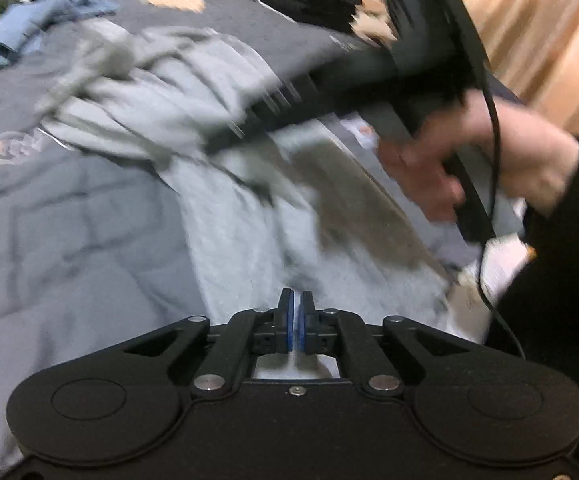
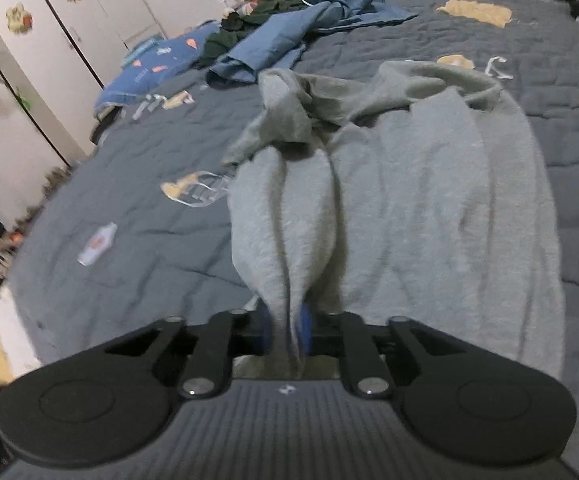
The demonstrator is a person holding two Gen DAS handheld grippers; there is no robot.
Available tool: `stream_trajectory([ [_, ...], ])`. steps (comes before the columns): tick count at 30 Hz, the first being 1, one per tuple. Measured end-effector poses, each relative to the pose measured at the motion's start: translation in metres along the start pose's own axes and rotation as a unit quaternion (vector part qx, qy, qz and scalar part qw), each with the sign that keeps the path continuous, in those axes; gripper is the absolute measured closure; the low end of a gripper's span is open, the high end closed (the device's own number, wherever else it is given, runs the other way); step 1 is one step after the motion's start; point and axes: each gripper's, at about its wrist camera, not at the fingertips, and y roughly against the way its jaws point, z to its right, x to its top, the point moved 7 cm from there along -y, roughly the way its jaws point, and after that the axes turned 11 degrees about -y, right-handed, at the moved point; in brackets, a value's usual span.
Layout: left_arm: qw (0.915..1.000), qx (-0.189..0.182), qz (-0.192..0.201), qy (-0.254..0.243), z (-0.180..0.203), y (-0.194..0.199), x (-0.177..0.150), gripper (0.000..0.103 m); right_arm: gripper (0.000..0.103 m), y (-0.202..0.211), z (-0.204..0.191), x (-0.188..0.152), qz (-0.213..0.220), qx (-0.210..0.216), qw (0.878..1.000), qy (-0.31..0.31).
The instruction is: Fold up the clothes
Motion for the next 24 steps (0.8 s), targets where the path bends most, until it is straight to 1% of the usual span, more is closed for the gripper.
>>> stream_trajectory([
  [2,0.9987,0.033,0.027,0.028,-0.021,0.013,0.010,0.094,0.093,0.002,0.003,-0.002,-0.003,-0.001,1.000,0.001],
  [3,0.9970,0.051,0.041,0.041,-0.033,0.020,0.015,0.089,0.093,0.003,0.004,-0.003,-0.004,-0.001,1.000,0.001],
  [4,0.9943,0.078,0.050,0.052,-0.047,0.024,0.022,0.074,0.093,0.003,0.006,-0.003,-0.005,-0.002,1.000,-0.001],
  [5,0.9907,0.105,0.060,0.062,-0.061,0.028,0.028,0.066,0.093,0.002,0.007,-0.004,-0.007,-0.002,1.000,-0.004],
  [6,0.9868,0.131,0.070,0.064,-0.075,0.031,0.036,0.054,0.093,0.002,0.007,-0.005,-0.010,-0.001,1.000,-0.005],
  [7,0.9819,0.158,0.081,0.064,-0.089,0.032,0.044,0.054,0.093,0.001,0.006,-0.006,-0.012,0.001,1.000,-0.004],
  [9,0.9756,0.193,0.089,0.055,-0.109,0.030,0.059,0.054,0.093,0.000,0.003,-0.007,-0.014,0.002,1.000,0.003],
  [11,0.9694,0.229,0.084,0.030,-0.125,0.019,0.076,0.054,0.093,-0.001,0.001,-0.007,-0.016,0.007,1.000,0.004],
  [12,0.9674,0.241,0.077,0.015,-0.131,0.011,0.082,0.054,0.093,-0.001,0.001,-0.006,-0.017,0.010,1.000,0.001],
  [14,0.9642,0.258,0.061,-0.013,-0.145,-0.005,0.092,0.054,0.091,-0.001,0.003,-0.006,-0.019,0.013,1.000,-0.003],
  [16,0.9622,0.266,0.044,-0.036,-0.152,-0.023,0.097,0.054,0.091,-0.002,0.004,-0.006,-0.023,0.014,1.000,-0.007],
  [19,0.9594,0.270,0.031,-0.075,-0.158,-0.051,0.107,0.054,0.091,-0.002,0.004,-0.005,-0.027,0.016,0.999,-0.008],
  [22,0.9575,0.268,0.018,-0.104,-0.165,-0.072,0.113,0.054,0.091,-0.004,0.002,-0.004,-0.028,0.023,0.999,-0.006],
  [23,0.9571,0.267,0.013,-0.112,-0.168,-0.079,0.115,0.058,0.091,-0.005,0.001,-0.004,-0.029,0.024,0.999,-0.004],
  [24,0.9616,0.256,0.007,-0.099,-0.177,-0.081,0.117,0.081,0.091,-0.005,0.001,-0.004,-0.030,0.025,0.999,-0.004],
])
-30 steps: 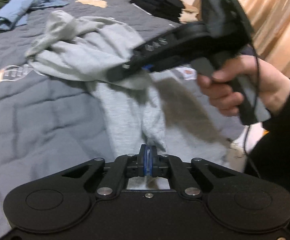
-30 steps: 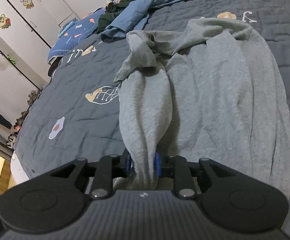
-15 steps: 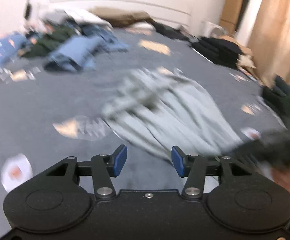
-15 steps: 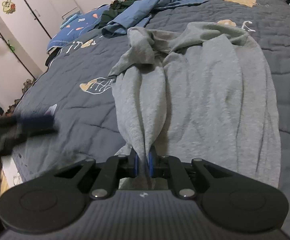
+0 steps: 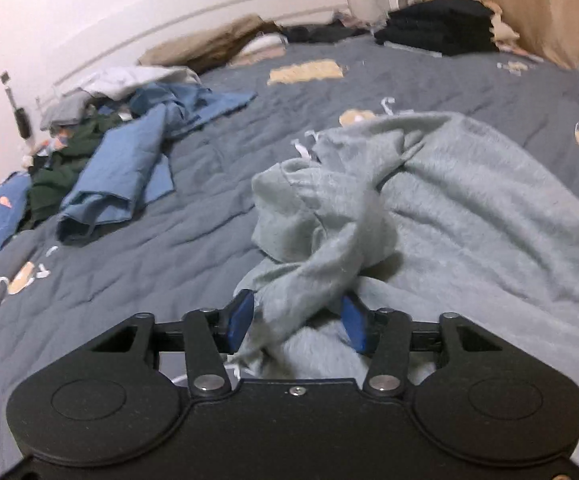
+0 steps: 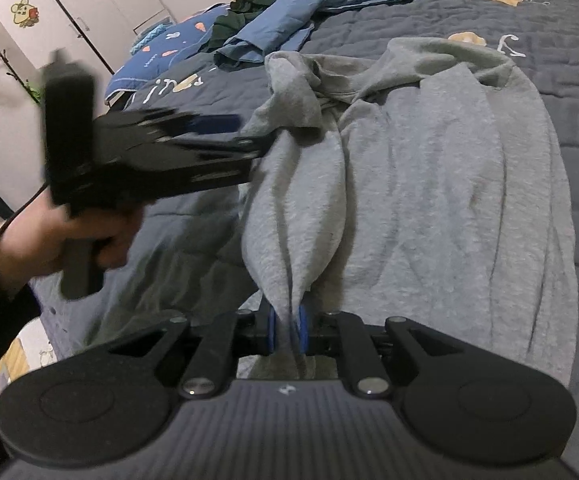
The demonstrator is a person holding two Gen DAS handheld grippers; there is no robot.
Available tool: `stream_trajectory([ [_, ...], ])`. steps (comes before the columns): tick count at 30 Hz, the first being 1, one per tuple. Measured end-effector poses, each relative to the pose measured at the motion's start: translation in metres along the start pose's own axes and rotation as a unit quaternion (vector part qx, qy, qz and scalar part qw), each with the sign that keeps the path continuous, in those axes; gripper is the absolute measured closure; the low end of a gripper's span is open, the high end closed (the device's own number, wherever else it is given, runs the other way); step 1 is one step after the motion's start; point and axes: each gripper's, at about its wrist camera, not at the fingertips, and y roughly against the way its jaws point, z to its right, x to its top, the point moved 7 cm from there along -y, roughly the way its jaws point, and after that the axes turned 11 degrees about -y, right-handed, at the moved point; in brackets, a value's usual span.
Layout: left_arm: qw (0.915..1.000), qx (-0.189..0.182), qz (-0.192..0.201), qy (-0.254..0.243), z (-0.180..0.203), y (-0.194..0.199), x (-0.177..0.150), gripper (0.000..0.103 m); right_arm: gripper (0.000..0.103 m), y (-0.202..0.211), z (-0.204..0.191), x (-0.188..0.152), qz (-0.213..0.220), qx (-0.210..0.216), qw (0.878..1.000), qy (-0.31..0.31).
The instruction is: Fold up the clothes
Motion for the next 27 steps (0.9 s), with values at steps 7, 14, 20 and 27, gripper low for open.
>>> stream_trajectory([
  [7,0.9856,-0.040,0.051,0.156,-0.086,0.002,0.028,0.102,0.091,0.003,0.001,0.002,0.006,0.003,1.000,0.003],
  [14,0.9765,0.033,0.079,0.198,-0.143,0.014,0.062,0.101,0.091,0.005,-0.005,0.003,0.021,0.025,0.999,0.003],
  [20,0.9792,0.039,-0.029,0.197,-0.133,-0.016,0.031,0.096,0.090,-0.002,0.002,0.002,0.009,0.010,1.000,-0.017],
  [27,0.9763,0.004,-0.019,0.216,-0.111,0.034,-0.022,0.056,0.091,0.002,0.001,0.005,0.023,0.015,1.000,-0.011],
])
